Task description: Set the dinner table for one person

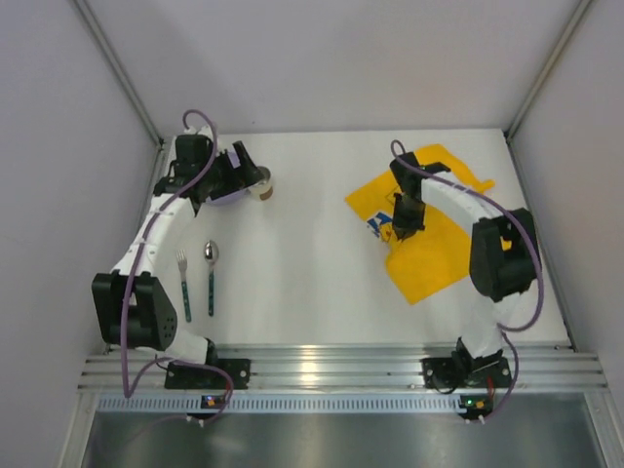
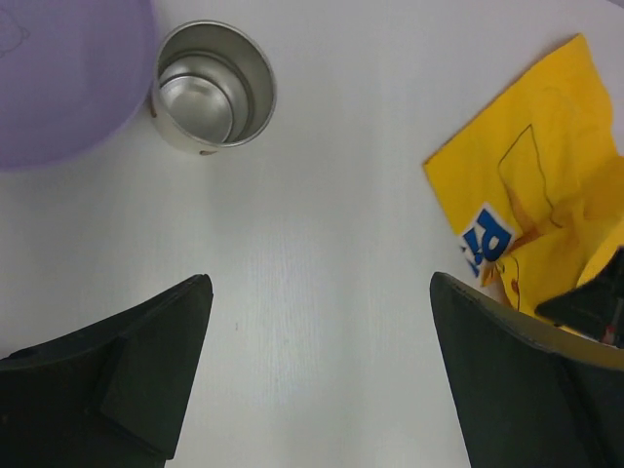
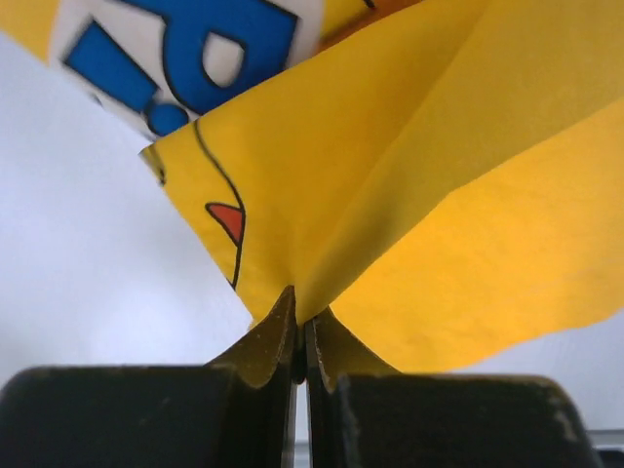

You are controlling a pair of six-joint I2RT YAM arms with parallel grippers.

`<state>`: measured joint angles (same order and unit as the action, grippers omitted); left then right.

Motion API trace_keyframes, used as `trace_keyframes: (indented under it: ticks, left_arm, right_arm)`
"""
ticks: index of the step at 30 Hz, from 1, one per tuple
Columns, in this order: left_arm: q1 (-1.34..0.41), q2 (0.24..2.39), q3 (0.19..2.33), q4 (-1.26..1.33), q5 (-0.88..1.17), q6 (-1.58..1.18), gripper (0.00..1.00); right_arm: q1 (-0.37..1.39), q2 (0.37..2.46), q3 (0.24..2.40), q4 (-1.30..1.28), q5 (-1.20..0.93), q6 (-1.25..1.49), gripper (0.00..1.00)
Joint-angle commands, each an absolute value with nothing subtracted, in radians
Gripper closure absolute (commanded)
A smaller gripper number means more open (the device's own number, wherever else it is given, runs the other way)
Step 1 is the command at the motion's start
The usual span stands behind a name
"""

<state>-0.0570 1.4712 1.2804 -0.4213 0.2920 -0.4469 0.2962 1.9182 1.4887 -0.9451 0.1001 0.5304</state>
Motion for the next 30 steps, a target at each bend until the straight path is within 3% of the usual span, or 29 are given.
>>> trace_keyframes:
  ticks: [1, 4, 5, 6, 8, 19, 25, 30]
  left_arm:
    - [-0.173, 1.537, 1.382, -0.350, 0.267, -0.443, 0.01]
    - [-0.300, 1.636, 1.468, -0.382, 0.209, -0.404, 0.01]
    - [-0.325, 1.661, 1.488, -0.390, 0.201, -0.397, 0.01]
    - [-0.349, 1.684, 1.505, -0.396, 0.202, -0.391, 0.01]
    - [-0.408, 1.753, 1.543, -0.402, 0.206, -0.384, 0.01]
    - [-0.532, 2.160, 1.894, -0.449, 0.163, -0.311, 0.01]
    - [-0.541, 2.429, 2.190, -0.569, 0.155, -0.261, 0.03]
    - [-0.555, 2.488, 2.215, -0.574, 0.147, -0.241, 0.05]
  right_arm:
    - [0.333, 1.677, 1.370, -0.979, 0.012, 0.514, 1.00]
    - [0.353, 1.548, 1.257, -1.044, 0.046, 0.499, 1.00]
    - [0.350, 1.523, 1.215, -1.084, 0.067, 0.486, 0.91]
    - [0.350, 1.485, 1.203, -1.104, 0.118, 0.480, 0.68]
    - [0.344, 1.451, 1.172, -1.149, 0.190, 0.474, 0.01]
    - [0.331, 1.292, 1.149, -1.221, 0.228, 0.515, 0.00]
    - [0.212, 1.178, 1.071, -1.241, 0.213, 0.479, 0.00]
    - [0.097, 1.154, 1.075, -1.239, 0.157, 0.456, 0.00]
